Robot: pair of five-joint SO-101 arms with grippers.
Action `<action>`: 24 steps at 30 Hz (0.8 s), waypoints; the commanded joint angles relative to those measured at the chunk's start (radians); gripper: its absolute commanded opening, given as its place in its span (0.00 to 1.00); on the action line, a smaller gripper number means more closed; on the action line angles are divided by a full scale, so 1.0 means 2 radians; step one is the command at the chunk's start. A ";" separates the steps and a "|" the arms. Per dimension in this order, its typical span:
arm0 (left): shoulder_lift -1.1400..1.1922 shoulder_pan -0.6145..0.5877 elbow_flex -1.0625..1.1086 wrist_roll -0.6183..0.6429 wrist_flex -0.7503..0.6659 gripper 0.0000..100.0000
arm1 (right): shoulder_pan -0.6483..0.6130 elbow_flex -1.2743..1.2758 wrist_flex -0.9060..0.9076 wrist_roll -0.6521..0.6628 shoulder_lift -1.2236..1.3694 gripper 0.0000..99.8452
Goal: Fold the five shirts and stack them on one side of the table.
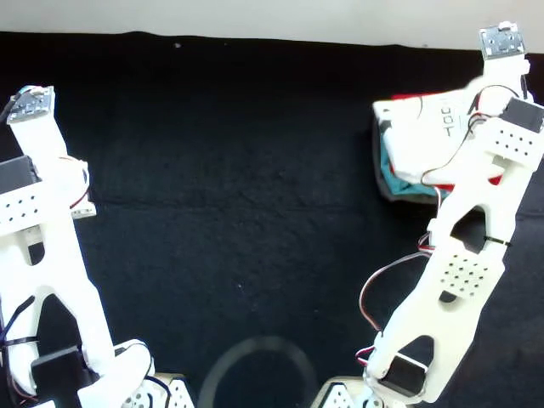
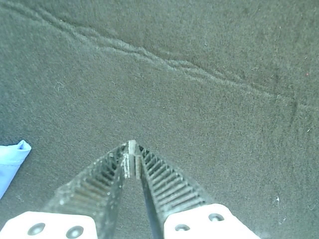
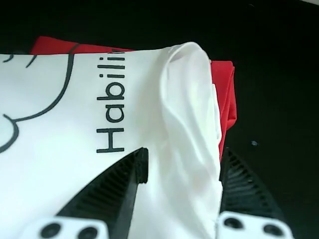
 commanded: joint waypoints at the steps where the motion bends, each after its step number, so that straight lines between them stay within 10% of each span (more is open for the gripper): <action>1: -0.020 0.000 -0.006 -0.004 -0.007 0.01 | 0.013 -0.053 0.001 -0.071 -0.017 0.25; 6: -0.020 0.000 -0.006 -0.004 -0.008 0.01 | 0.000 -0.102 0.046 -0.121 -0.014 0.23; 11: -0.020 0.000 -0.006 -0.004 -0.008 0.01 | -0.020 -0.088 0.026 -0.107 0.003 0.01; 24: -0.020 0.000 -0.005 -0.004 -0.007 0.01 | 0.040 -0.075 -0.059 -0.075 0.090 0.01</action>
